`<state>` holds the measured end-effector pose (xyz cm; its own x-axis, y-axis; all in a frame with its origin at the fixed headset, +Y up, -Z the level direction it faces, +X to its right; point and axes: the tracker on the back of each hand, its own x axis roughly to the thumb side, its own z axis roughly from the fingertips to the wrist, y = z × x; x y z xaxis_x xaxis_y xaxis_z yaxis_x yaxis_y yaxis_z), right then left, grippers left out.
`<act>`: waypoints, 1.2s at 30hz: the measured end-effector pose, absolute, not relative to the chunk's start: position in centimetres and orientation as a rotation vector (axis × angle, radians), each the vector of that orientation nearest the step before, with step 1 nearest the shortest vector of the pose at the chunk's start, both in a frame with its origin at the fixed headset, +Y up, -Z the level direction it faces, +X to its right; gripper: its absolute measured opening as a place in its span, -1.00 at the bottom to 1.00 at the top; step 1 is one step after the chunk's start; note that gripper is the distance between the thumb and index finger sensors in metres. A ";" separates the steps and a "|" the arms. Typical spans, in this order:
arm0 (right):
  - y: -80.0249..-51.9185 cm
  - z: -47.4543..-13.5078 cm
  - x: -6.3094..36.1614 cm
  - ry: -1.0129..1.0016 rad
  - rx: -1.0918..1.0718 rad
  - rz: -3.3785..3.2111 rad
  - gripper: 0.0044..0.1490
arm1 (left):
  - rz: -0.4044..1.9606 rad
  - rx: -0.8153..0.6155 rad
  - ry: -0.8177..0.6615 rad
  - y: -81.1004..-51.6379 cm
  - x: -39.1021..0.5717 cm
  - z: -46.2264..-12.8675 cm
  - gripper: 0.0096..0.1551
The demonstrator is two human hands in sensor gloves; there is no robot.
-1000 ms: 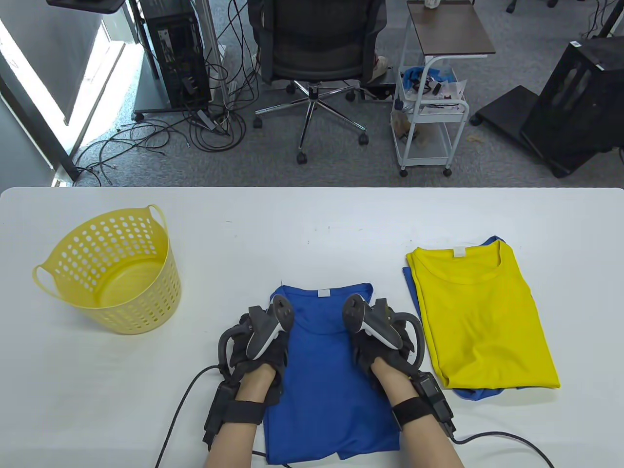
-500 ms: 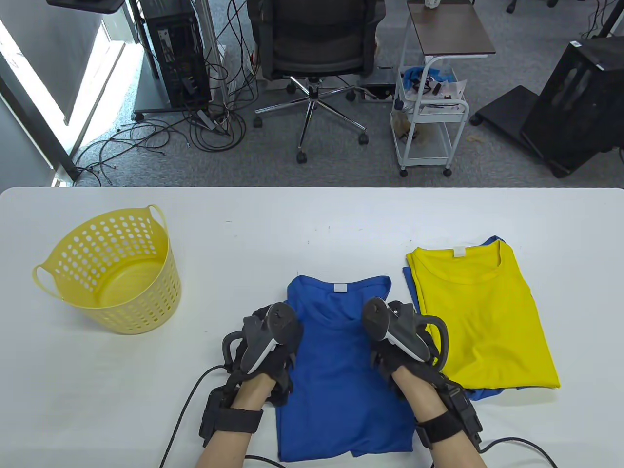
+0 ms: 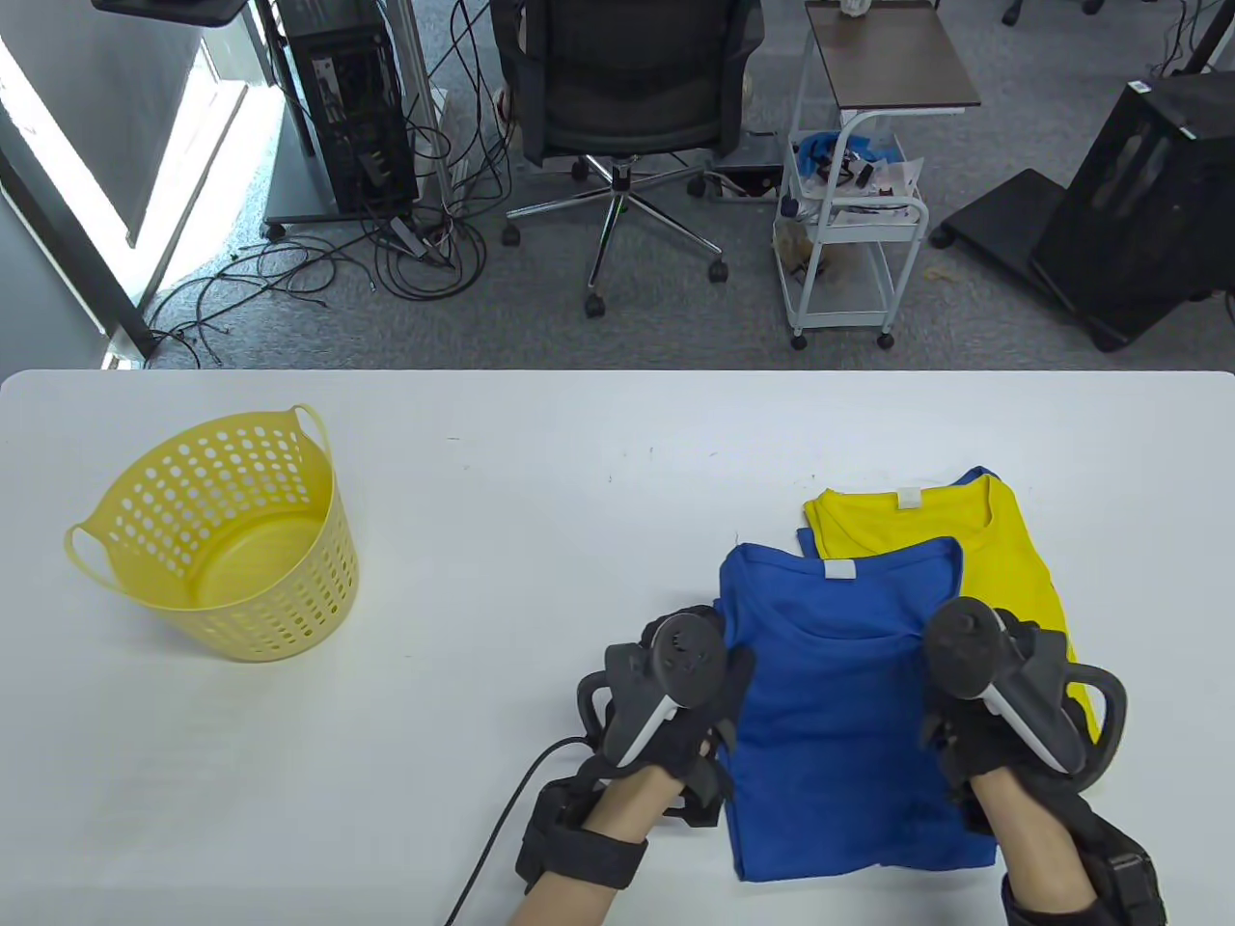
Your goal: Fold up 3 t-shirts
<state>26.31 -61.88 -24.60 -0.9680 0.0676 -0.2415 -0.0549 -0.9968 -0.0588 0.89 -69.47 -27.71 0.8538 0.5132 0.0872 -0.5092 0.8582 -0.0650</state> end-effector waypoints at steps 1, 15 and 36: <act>-61.7 -24.5 26.6 -0.084 -0.384 3.055 -0.44 | 0.545 -0.037 -0.108 -69.3 1.4 -27.7 -0.47; -59.1 -28.5 33.8 -0.067 -0.620 3.002 -0.44 | 0.662 -0.073 -0.036 -66.9 8.6 -32.3 -0.46; -70.3 -41.5 37.1 0.052 -0.718 3.070 -0.43 | 0.321 -0.098 0.029 -73.4 13.7 -41.8 -0.45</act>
